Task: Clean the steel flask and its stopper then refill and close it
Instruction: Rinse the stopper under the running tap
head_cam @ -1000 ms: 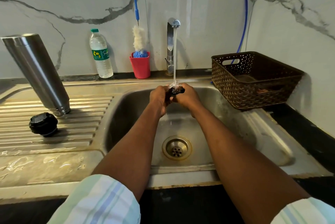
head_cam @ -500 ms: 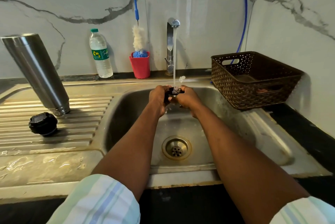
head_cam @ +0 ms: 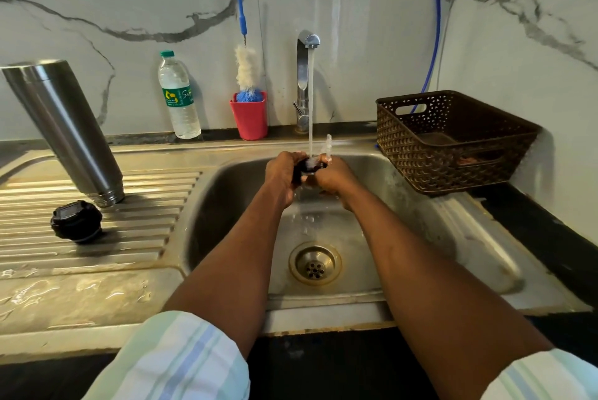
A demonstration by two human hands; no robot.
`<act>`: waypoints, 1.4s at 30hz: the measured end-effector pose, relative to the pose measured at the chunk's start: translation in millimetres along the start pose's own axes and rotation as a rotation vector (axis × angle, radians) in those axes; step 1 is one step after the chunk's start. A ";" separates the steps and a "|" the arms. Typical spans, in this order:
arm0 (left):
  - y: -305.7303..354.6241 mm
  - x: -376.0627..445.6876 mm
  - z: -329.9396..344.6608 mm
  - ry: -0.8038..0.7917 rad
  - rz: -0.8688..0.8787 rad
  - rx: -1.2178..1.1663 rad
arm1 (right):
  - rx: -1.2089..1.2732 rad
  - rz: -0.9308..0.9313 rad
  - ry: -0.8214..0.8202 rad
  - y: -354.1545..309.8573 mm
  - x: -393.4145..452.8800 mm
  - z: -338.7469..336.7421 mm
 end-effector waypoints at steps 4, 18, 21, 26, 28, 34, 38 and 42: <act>0.1 -0.5 -0.9 0.008 -0.004 0.015 | -0.007 0.022 0.028 3.7 1.8 -2.8; -0.4 -1.3 -1.4 0.008 -0.013 0.028 | 0.049 0.043 0.017 8.9 5.1 -4.2; 1.0 -4.1 -0.9 -0.004 -0.010 0.017 | 0.096 0.054 -0.022 8.9 5.2 -2.4; 0.8 -4.7 -2.2 -0.004 -0.017 0.025 | 0.176 0.078 -0.075 7.1 2.2 0.2; -1.3 -3.6 -0.6 -0.022 -0.020 0.077 | 0.238 0.141 -0.038 9.6 -0.3 -0.2; -0.2 -12.4 2.5 -0.082 -0.038 0.106 | 0.527 0.359 -0.009 17.8 -4.1 -0.1; 2.5 -16.9 2.3 -0.127 -0.059 0.019 | 0.686 0.358 0.008 14.1 -3.6 -1.8; 0.8 -15.2 2.4 -0.112 -0.052 0.016 | 0.526 0.297 0.053 15.7 -0.3 -3.0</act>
Point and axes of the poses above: each hand's wrist, its own x-axis towards the middle knuckle, its own z-axis out of the palm, y = z × x, the point moved 6 cm from there along x, towards the middle knuckle, and after that the axes turned 11 degrees about x, right-handed, at the moved point
